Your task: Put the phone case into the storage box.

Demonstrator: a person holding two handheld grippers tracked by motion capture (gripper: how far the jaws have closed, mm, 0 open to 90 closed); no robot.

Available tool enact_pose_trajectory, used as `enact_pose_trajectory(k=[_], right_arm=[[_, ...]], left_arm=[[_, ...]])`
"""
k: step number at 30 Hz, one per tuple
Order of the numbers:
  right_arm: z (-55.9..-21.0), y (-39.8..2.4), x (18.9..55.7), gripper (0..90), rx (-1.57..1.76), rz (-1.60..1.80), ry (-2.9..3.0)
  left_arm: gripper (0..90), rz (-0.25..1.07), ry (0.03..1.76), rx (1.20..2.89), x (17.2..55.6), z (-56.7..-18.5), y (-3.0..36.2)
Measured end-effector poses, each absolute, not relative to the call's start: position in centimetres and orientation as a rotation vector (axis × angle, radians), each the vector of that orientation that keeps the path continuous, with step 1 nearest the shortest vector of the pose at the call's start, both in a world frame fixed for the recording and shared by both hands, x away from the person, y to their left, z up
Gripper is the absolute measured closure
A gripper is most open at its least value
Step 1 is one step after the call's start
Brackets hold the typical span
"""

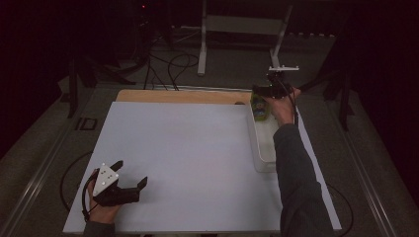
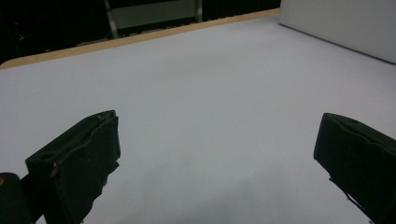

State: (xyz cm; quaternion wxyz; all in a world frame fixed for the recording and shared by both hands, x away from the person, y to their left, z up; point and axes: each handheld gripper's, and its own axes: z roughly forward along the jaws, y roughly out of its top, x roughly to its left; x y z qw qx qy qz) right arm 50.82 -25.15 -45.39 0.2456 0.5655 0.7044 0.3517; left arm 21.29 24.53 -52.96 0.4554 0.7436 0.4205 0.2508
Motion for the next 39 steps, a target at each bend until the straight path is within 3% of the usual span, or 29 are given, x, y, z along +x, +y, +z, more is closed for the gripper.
enact_pose_trajectory(k=[20,39], right_arm=[[-45.7,-25.6,48.3,10.0,1.536,1.022,1.926],[-45.9,-26.1,46.0,9.1,1.52,1.045,1.906]], left_arm=[[0.6,0.618,1.037,1.835,21.3,-52.9,24.5],[0.4,0.614,1.038,1.839,21.4,-53.0,24.6]])
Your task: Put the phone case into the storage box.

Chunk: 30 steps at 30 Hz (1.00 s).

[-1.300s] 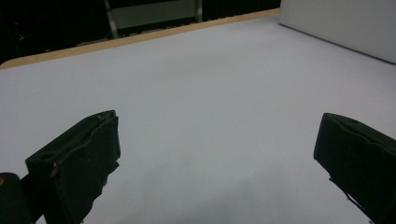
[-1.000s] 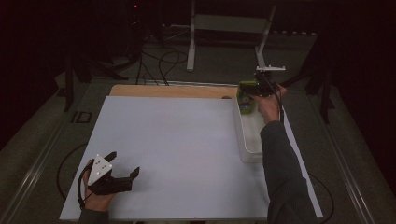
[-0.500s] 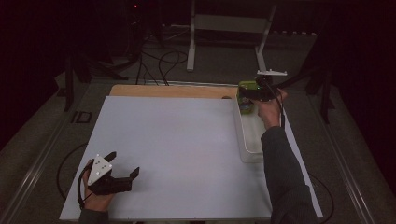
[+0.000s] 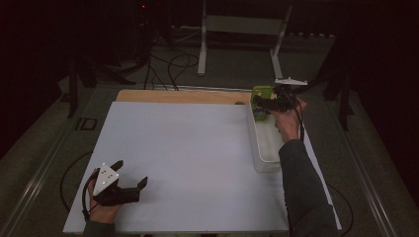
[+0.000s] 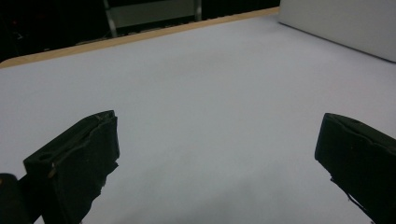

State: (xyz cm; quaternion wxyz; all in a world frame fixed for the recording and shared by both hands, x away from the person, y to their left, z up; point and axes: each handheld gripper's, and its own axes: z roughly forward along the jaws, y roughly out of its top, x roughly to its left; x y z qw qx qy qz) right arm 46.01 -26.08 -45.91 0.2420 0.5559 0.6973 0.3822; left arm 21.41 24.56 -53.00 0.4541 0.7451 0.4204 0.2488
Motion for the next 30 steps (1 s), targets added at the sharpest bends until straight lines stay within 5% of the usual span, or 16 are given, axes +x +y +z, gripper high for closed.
enact_pose_trajectory(k=[30], right_arm=[[-46.2,-25.8,42.7,9.1,1.47,1.07,1.937]], left_arm=[[0.3,0.609,1.037,1.847,21.5,-53.0,24.5]])
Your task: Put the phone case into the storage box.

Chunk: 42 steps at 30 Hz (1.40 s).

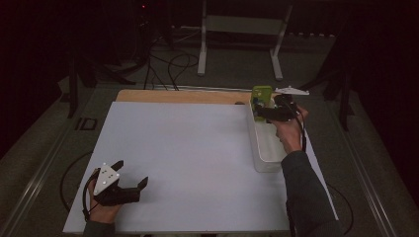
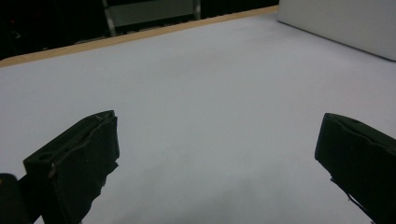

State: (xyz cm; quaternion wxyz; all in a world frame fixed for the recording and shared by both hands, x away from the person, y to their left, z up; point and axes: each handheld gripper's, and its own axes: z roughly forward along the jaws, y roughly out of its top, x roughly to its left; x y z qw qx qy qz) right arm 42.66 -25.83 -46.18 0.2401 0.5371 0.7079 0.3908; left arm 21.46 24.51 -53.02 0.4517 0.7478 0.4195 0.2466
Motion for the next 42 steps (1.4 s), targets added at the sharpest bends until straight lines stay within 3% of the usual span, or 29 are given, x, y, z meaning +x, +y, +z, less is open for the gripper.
enact_pose_trajectory(k=[42], right_arm=[[-45.3,-24.7,36.5,9.5,1.326,1.124,1.988]], left_arm=[[0.2,0.604,1.045,1.85,21.6,-53.1,24.6]])
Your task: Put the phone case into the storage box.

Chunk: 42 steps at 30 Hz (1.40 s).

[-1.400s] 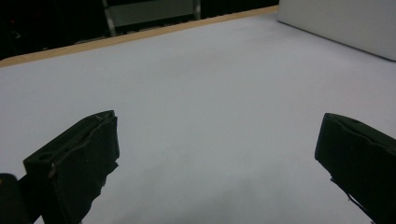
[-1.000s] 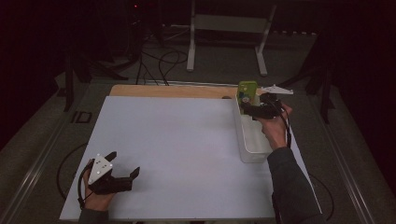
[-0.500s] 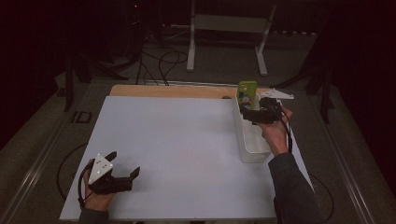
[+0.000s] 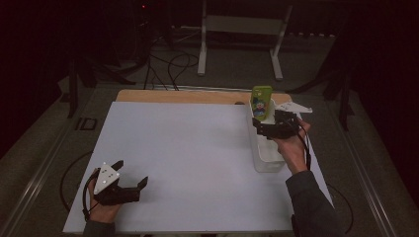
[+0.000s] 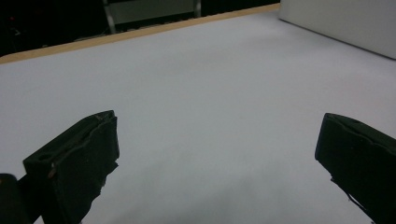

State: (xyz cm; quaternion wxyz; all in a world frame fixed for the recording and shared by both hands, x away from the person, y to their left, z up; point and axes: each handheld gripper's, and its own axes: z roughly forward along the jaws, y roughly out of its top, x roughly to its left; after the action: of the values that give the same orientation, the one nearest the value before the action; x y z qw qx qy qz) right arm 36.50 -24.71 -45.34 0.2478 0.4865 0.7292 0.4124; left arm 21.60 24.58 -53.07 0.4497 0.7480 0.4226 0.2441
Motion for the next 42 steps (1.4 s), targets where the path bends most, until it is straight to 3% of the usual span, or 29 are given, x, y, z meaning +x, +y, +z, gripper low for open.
enact_pose_trajectory(k=[12,23,42], right_arm=[[-45.7,-23.7,32.1,9.5,1.236,1.201,2.014],[-48.0,-22.6,26.0,9.8,1.092,1.269,2.016],[-52.4,-24.8,19.4,9.7,1.026,1.454,2.017]], left_arm=[[0.2,0.597,1.047,1.848,21.6,-53.0,24.7],[0.2,0.592,1.032,1.836,21.1,-52.8,24.8],[0.0,0.553,0.946,1.837,19.7,-52.4,24.9]])
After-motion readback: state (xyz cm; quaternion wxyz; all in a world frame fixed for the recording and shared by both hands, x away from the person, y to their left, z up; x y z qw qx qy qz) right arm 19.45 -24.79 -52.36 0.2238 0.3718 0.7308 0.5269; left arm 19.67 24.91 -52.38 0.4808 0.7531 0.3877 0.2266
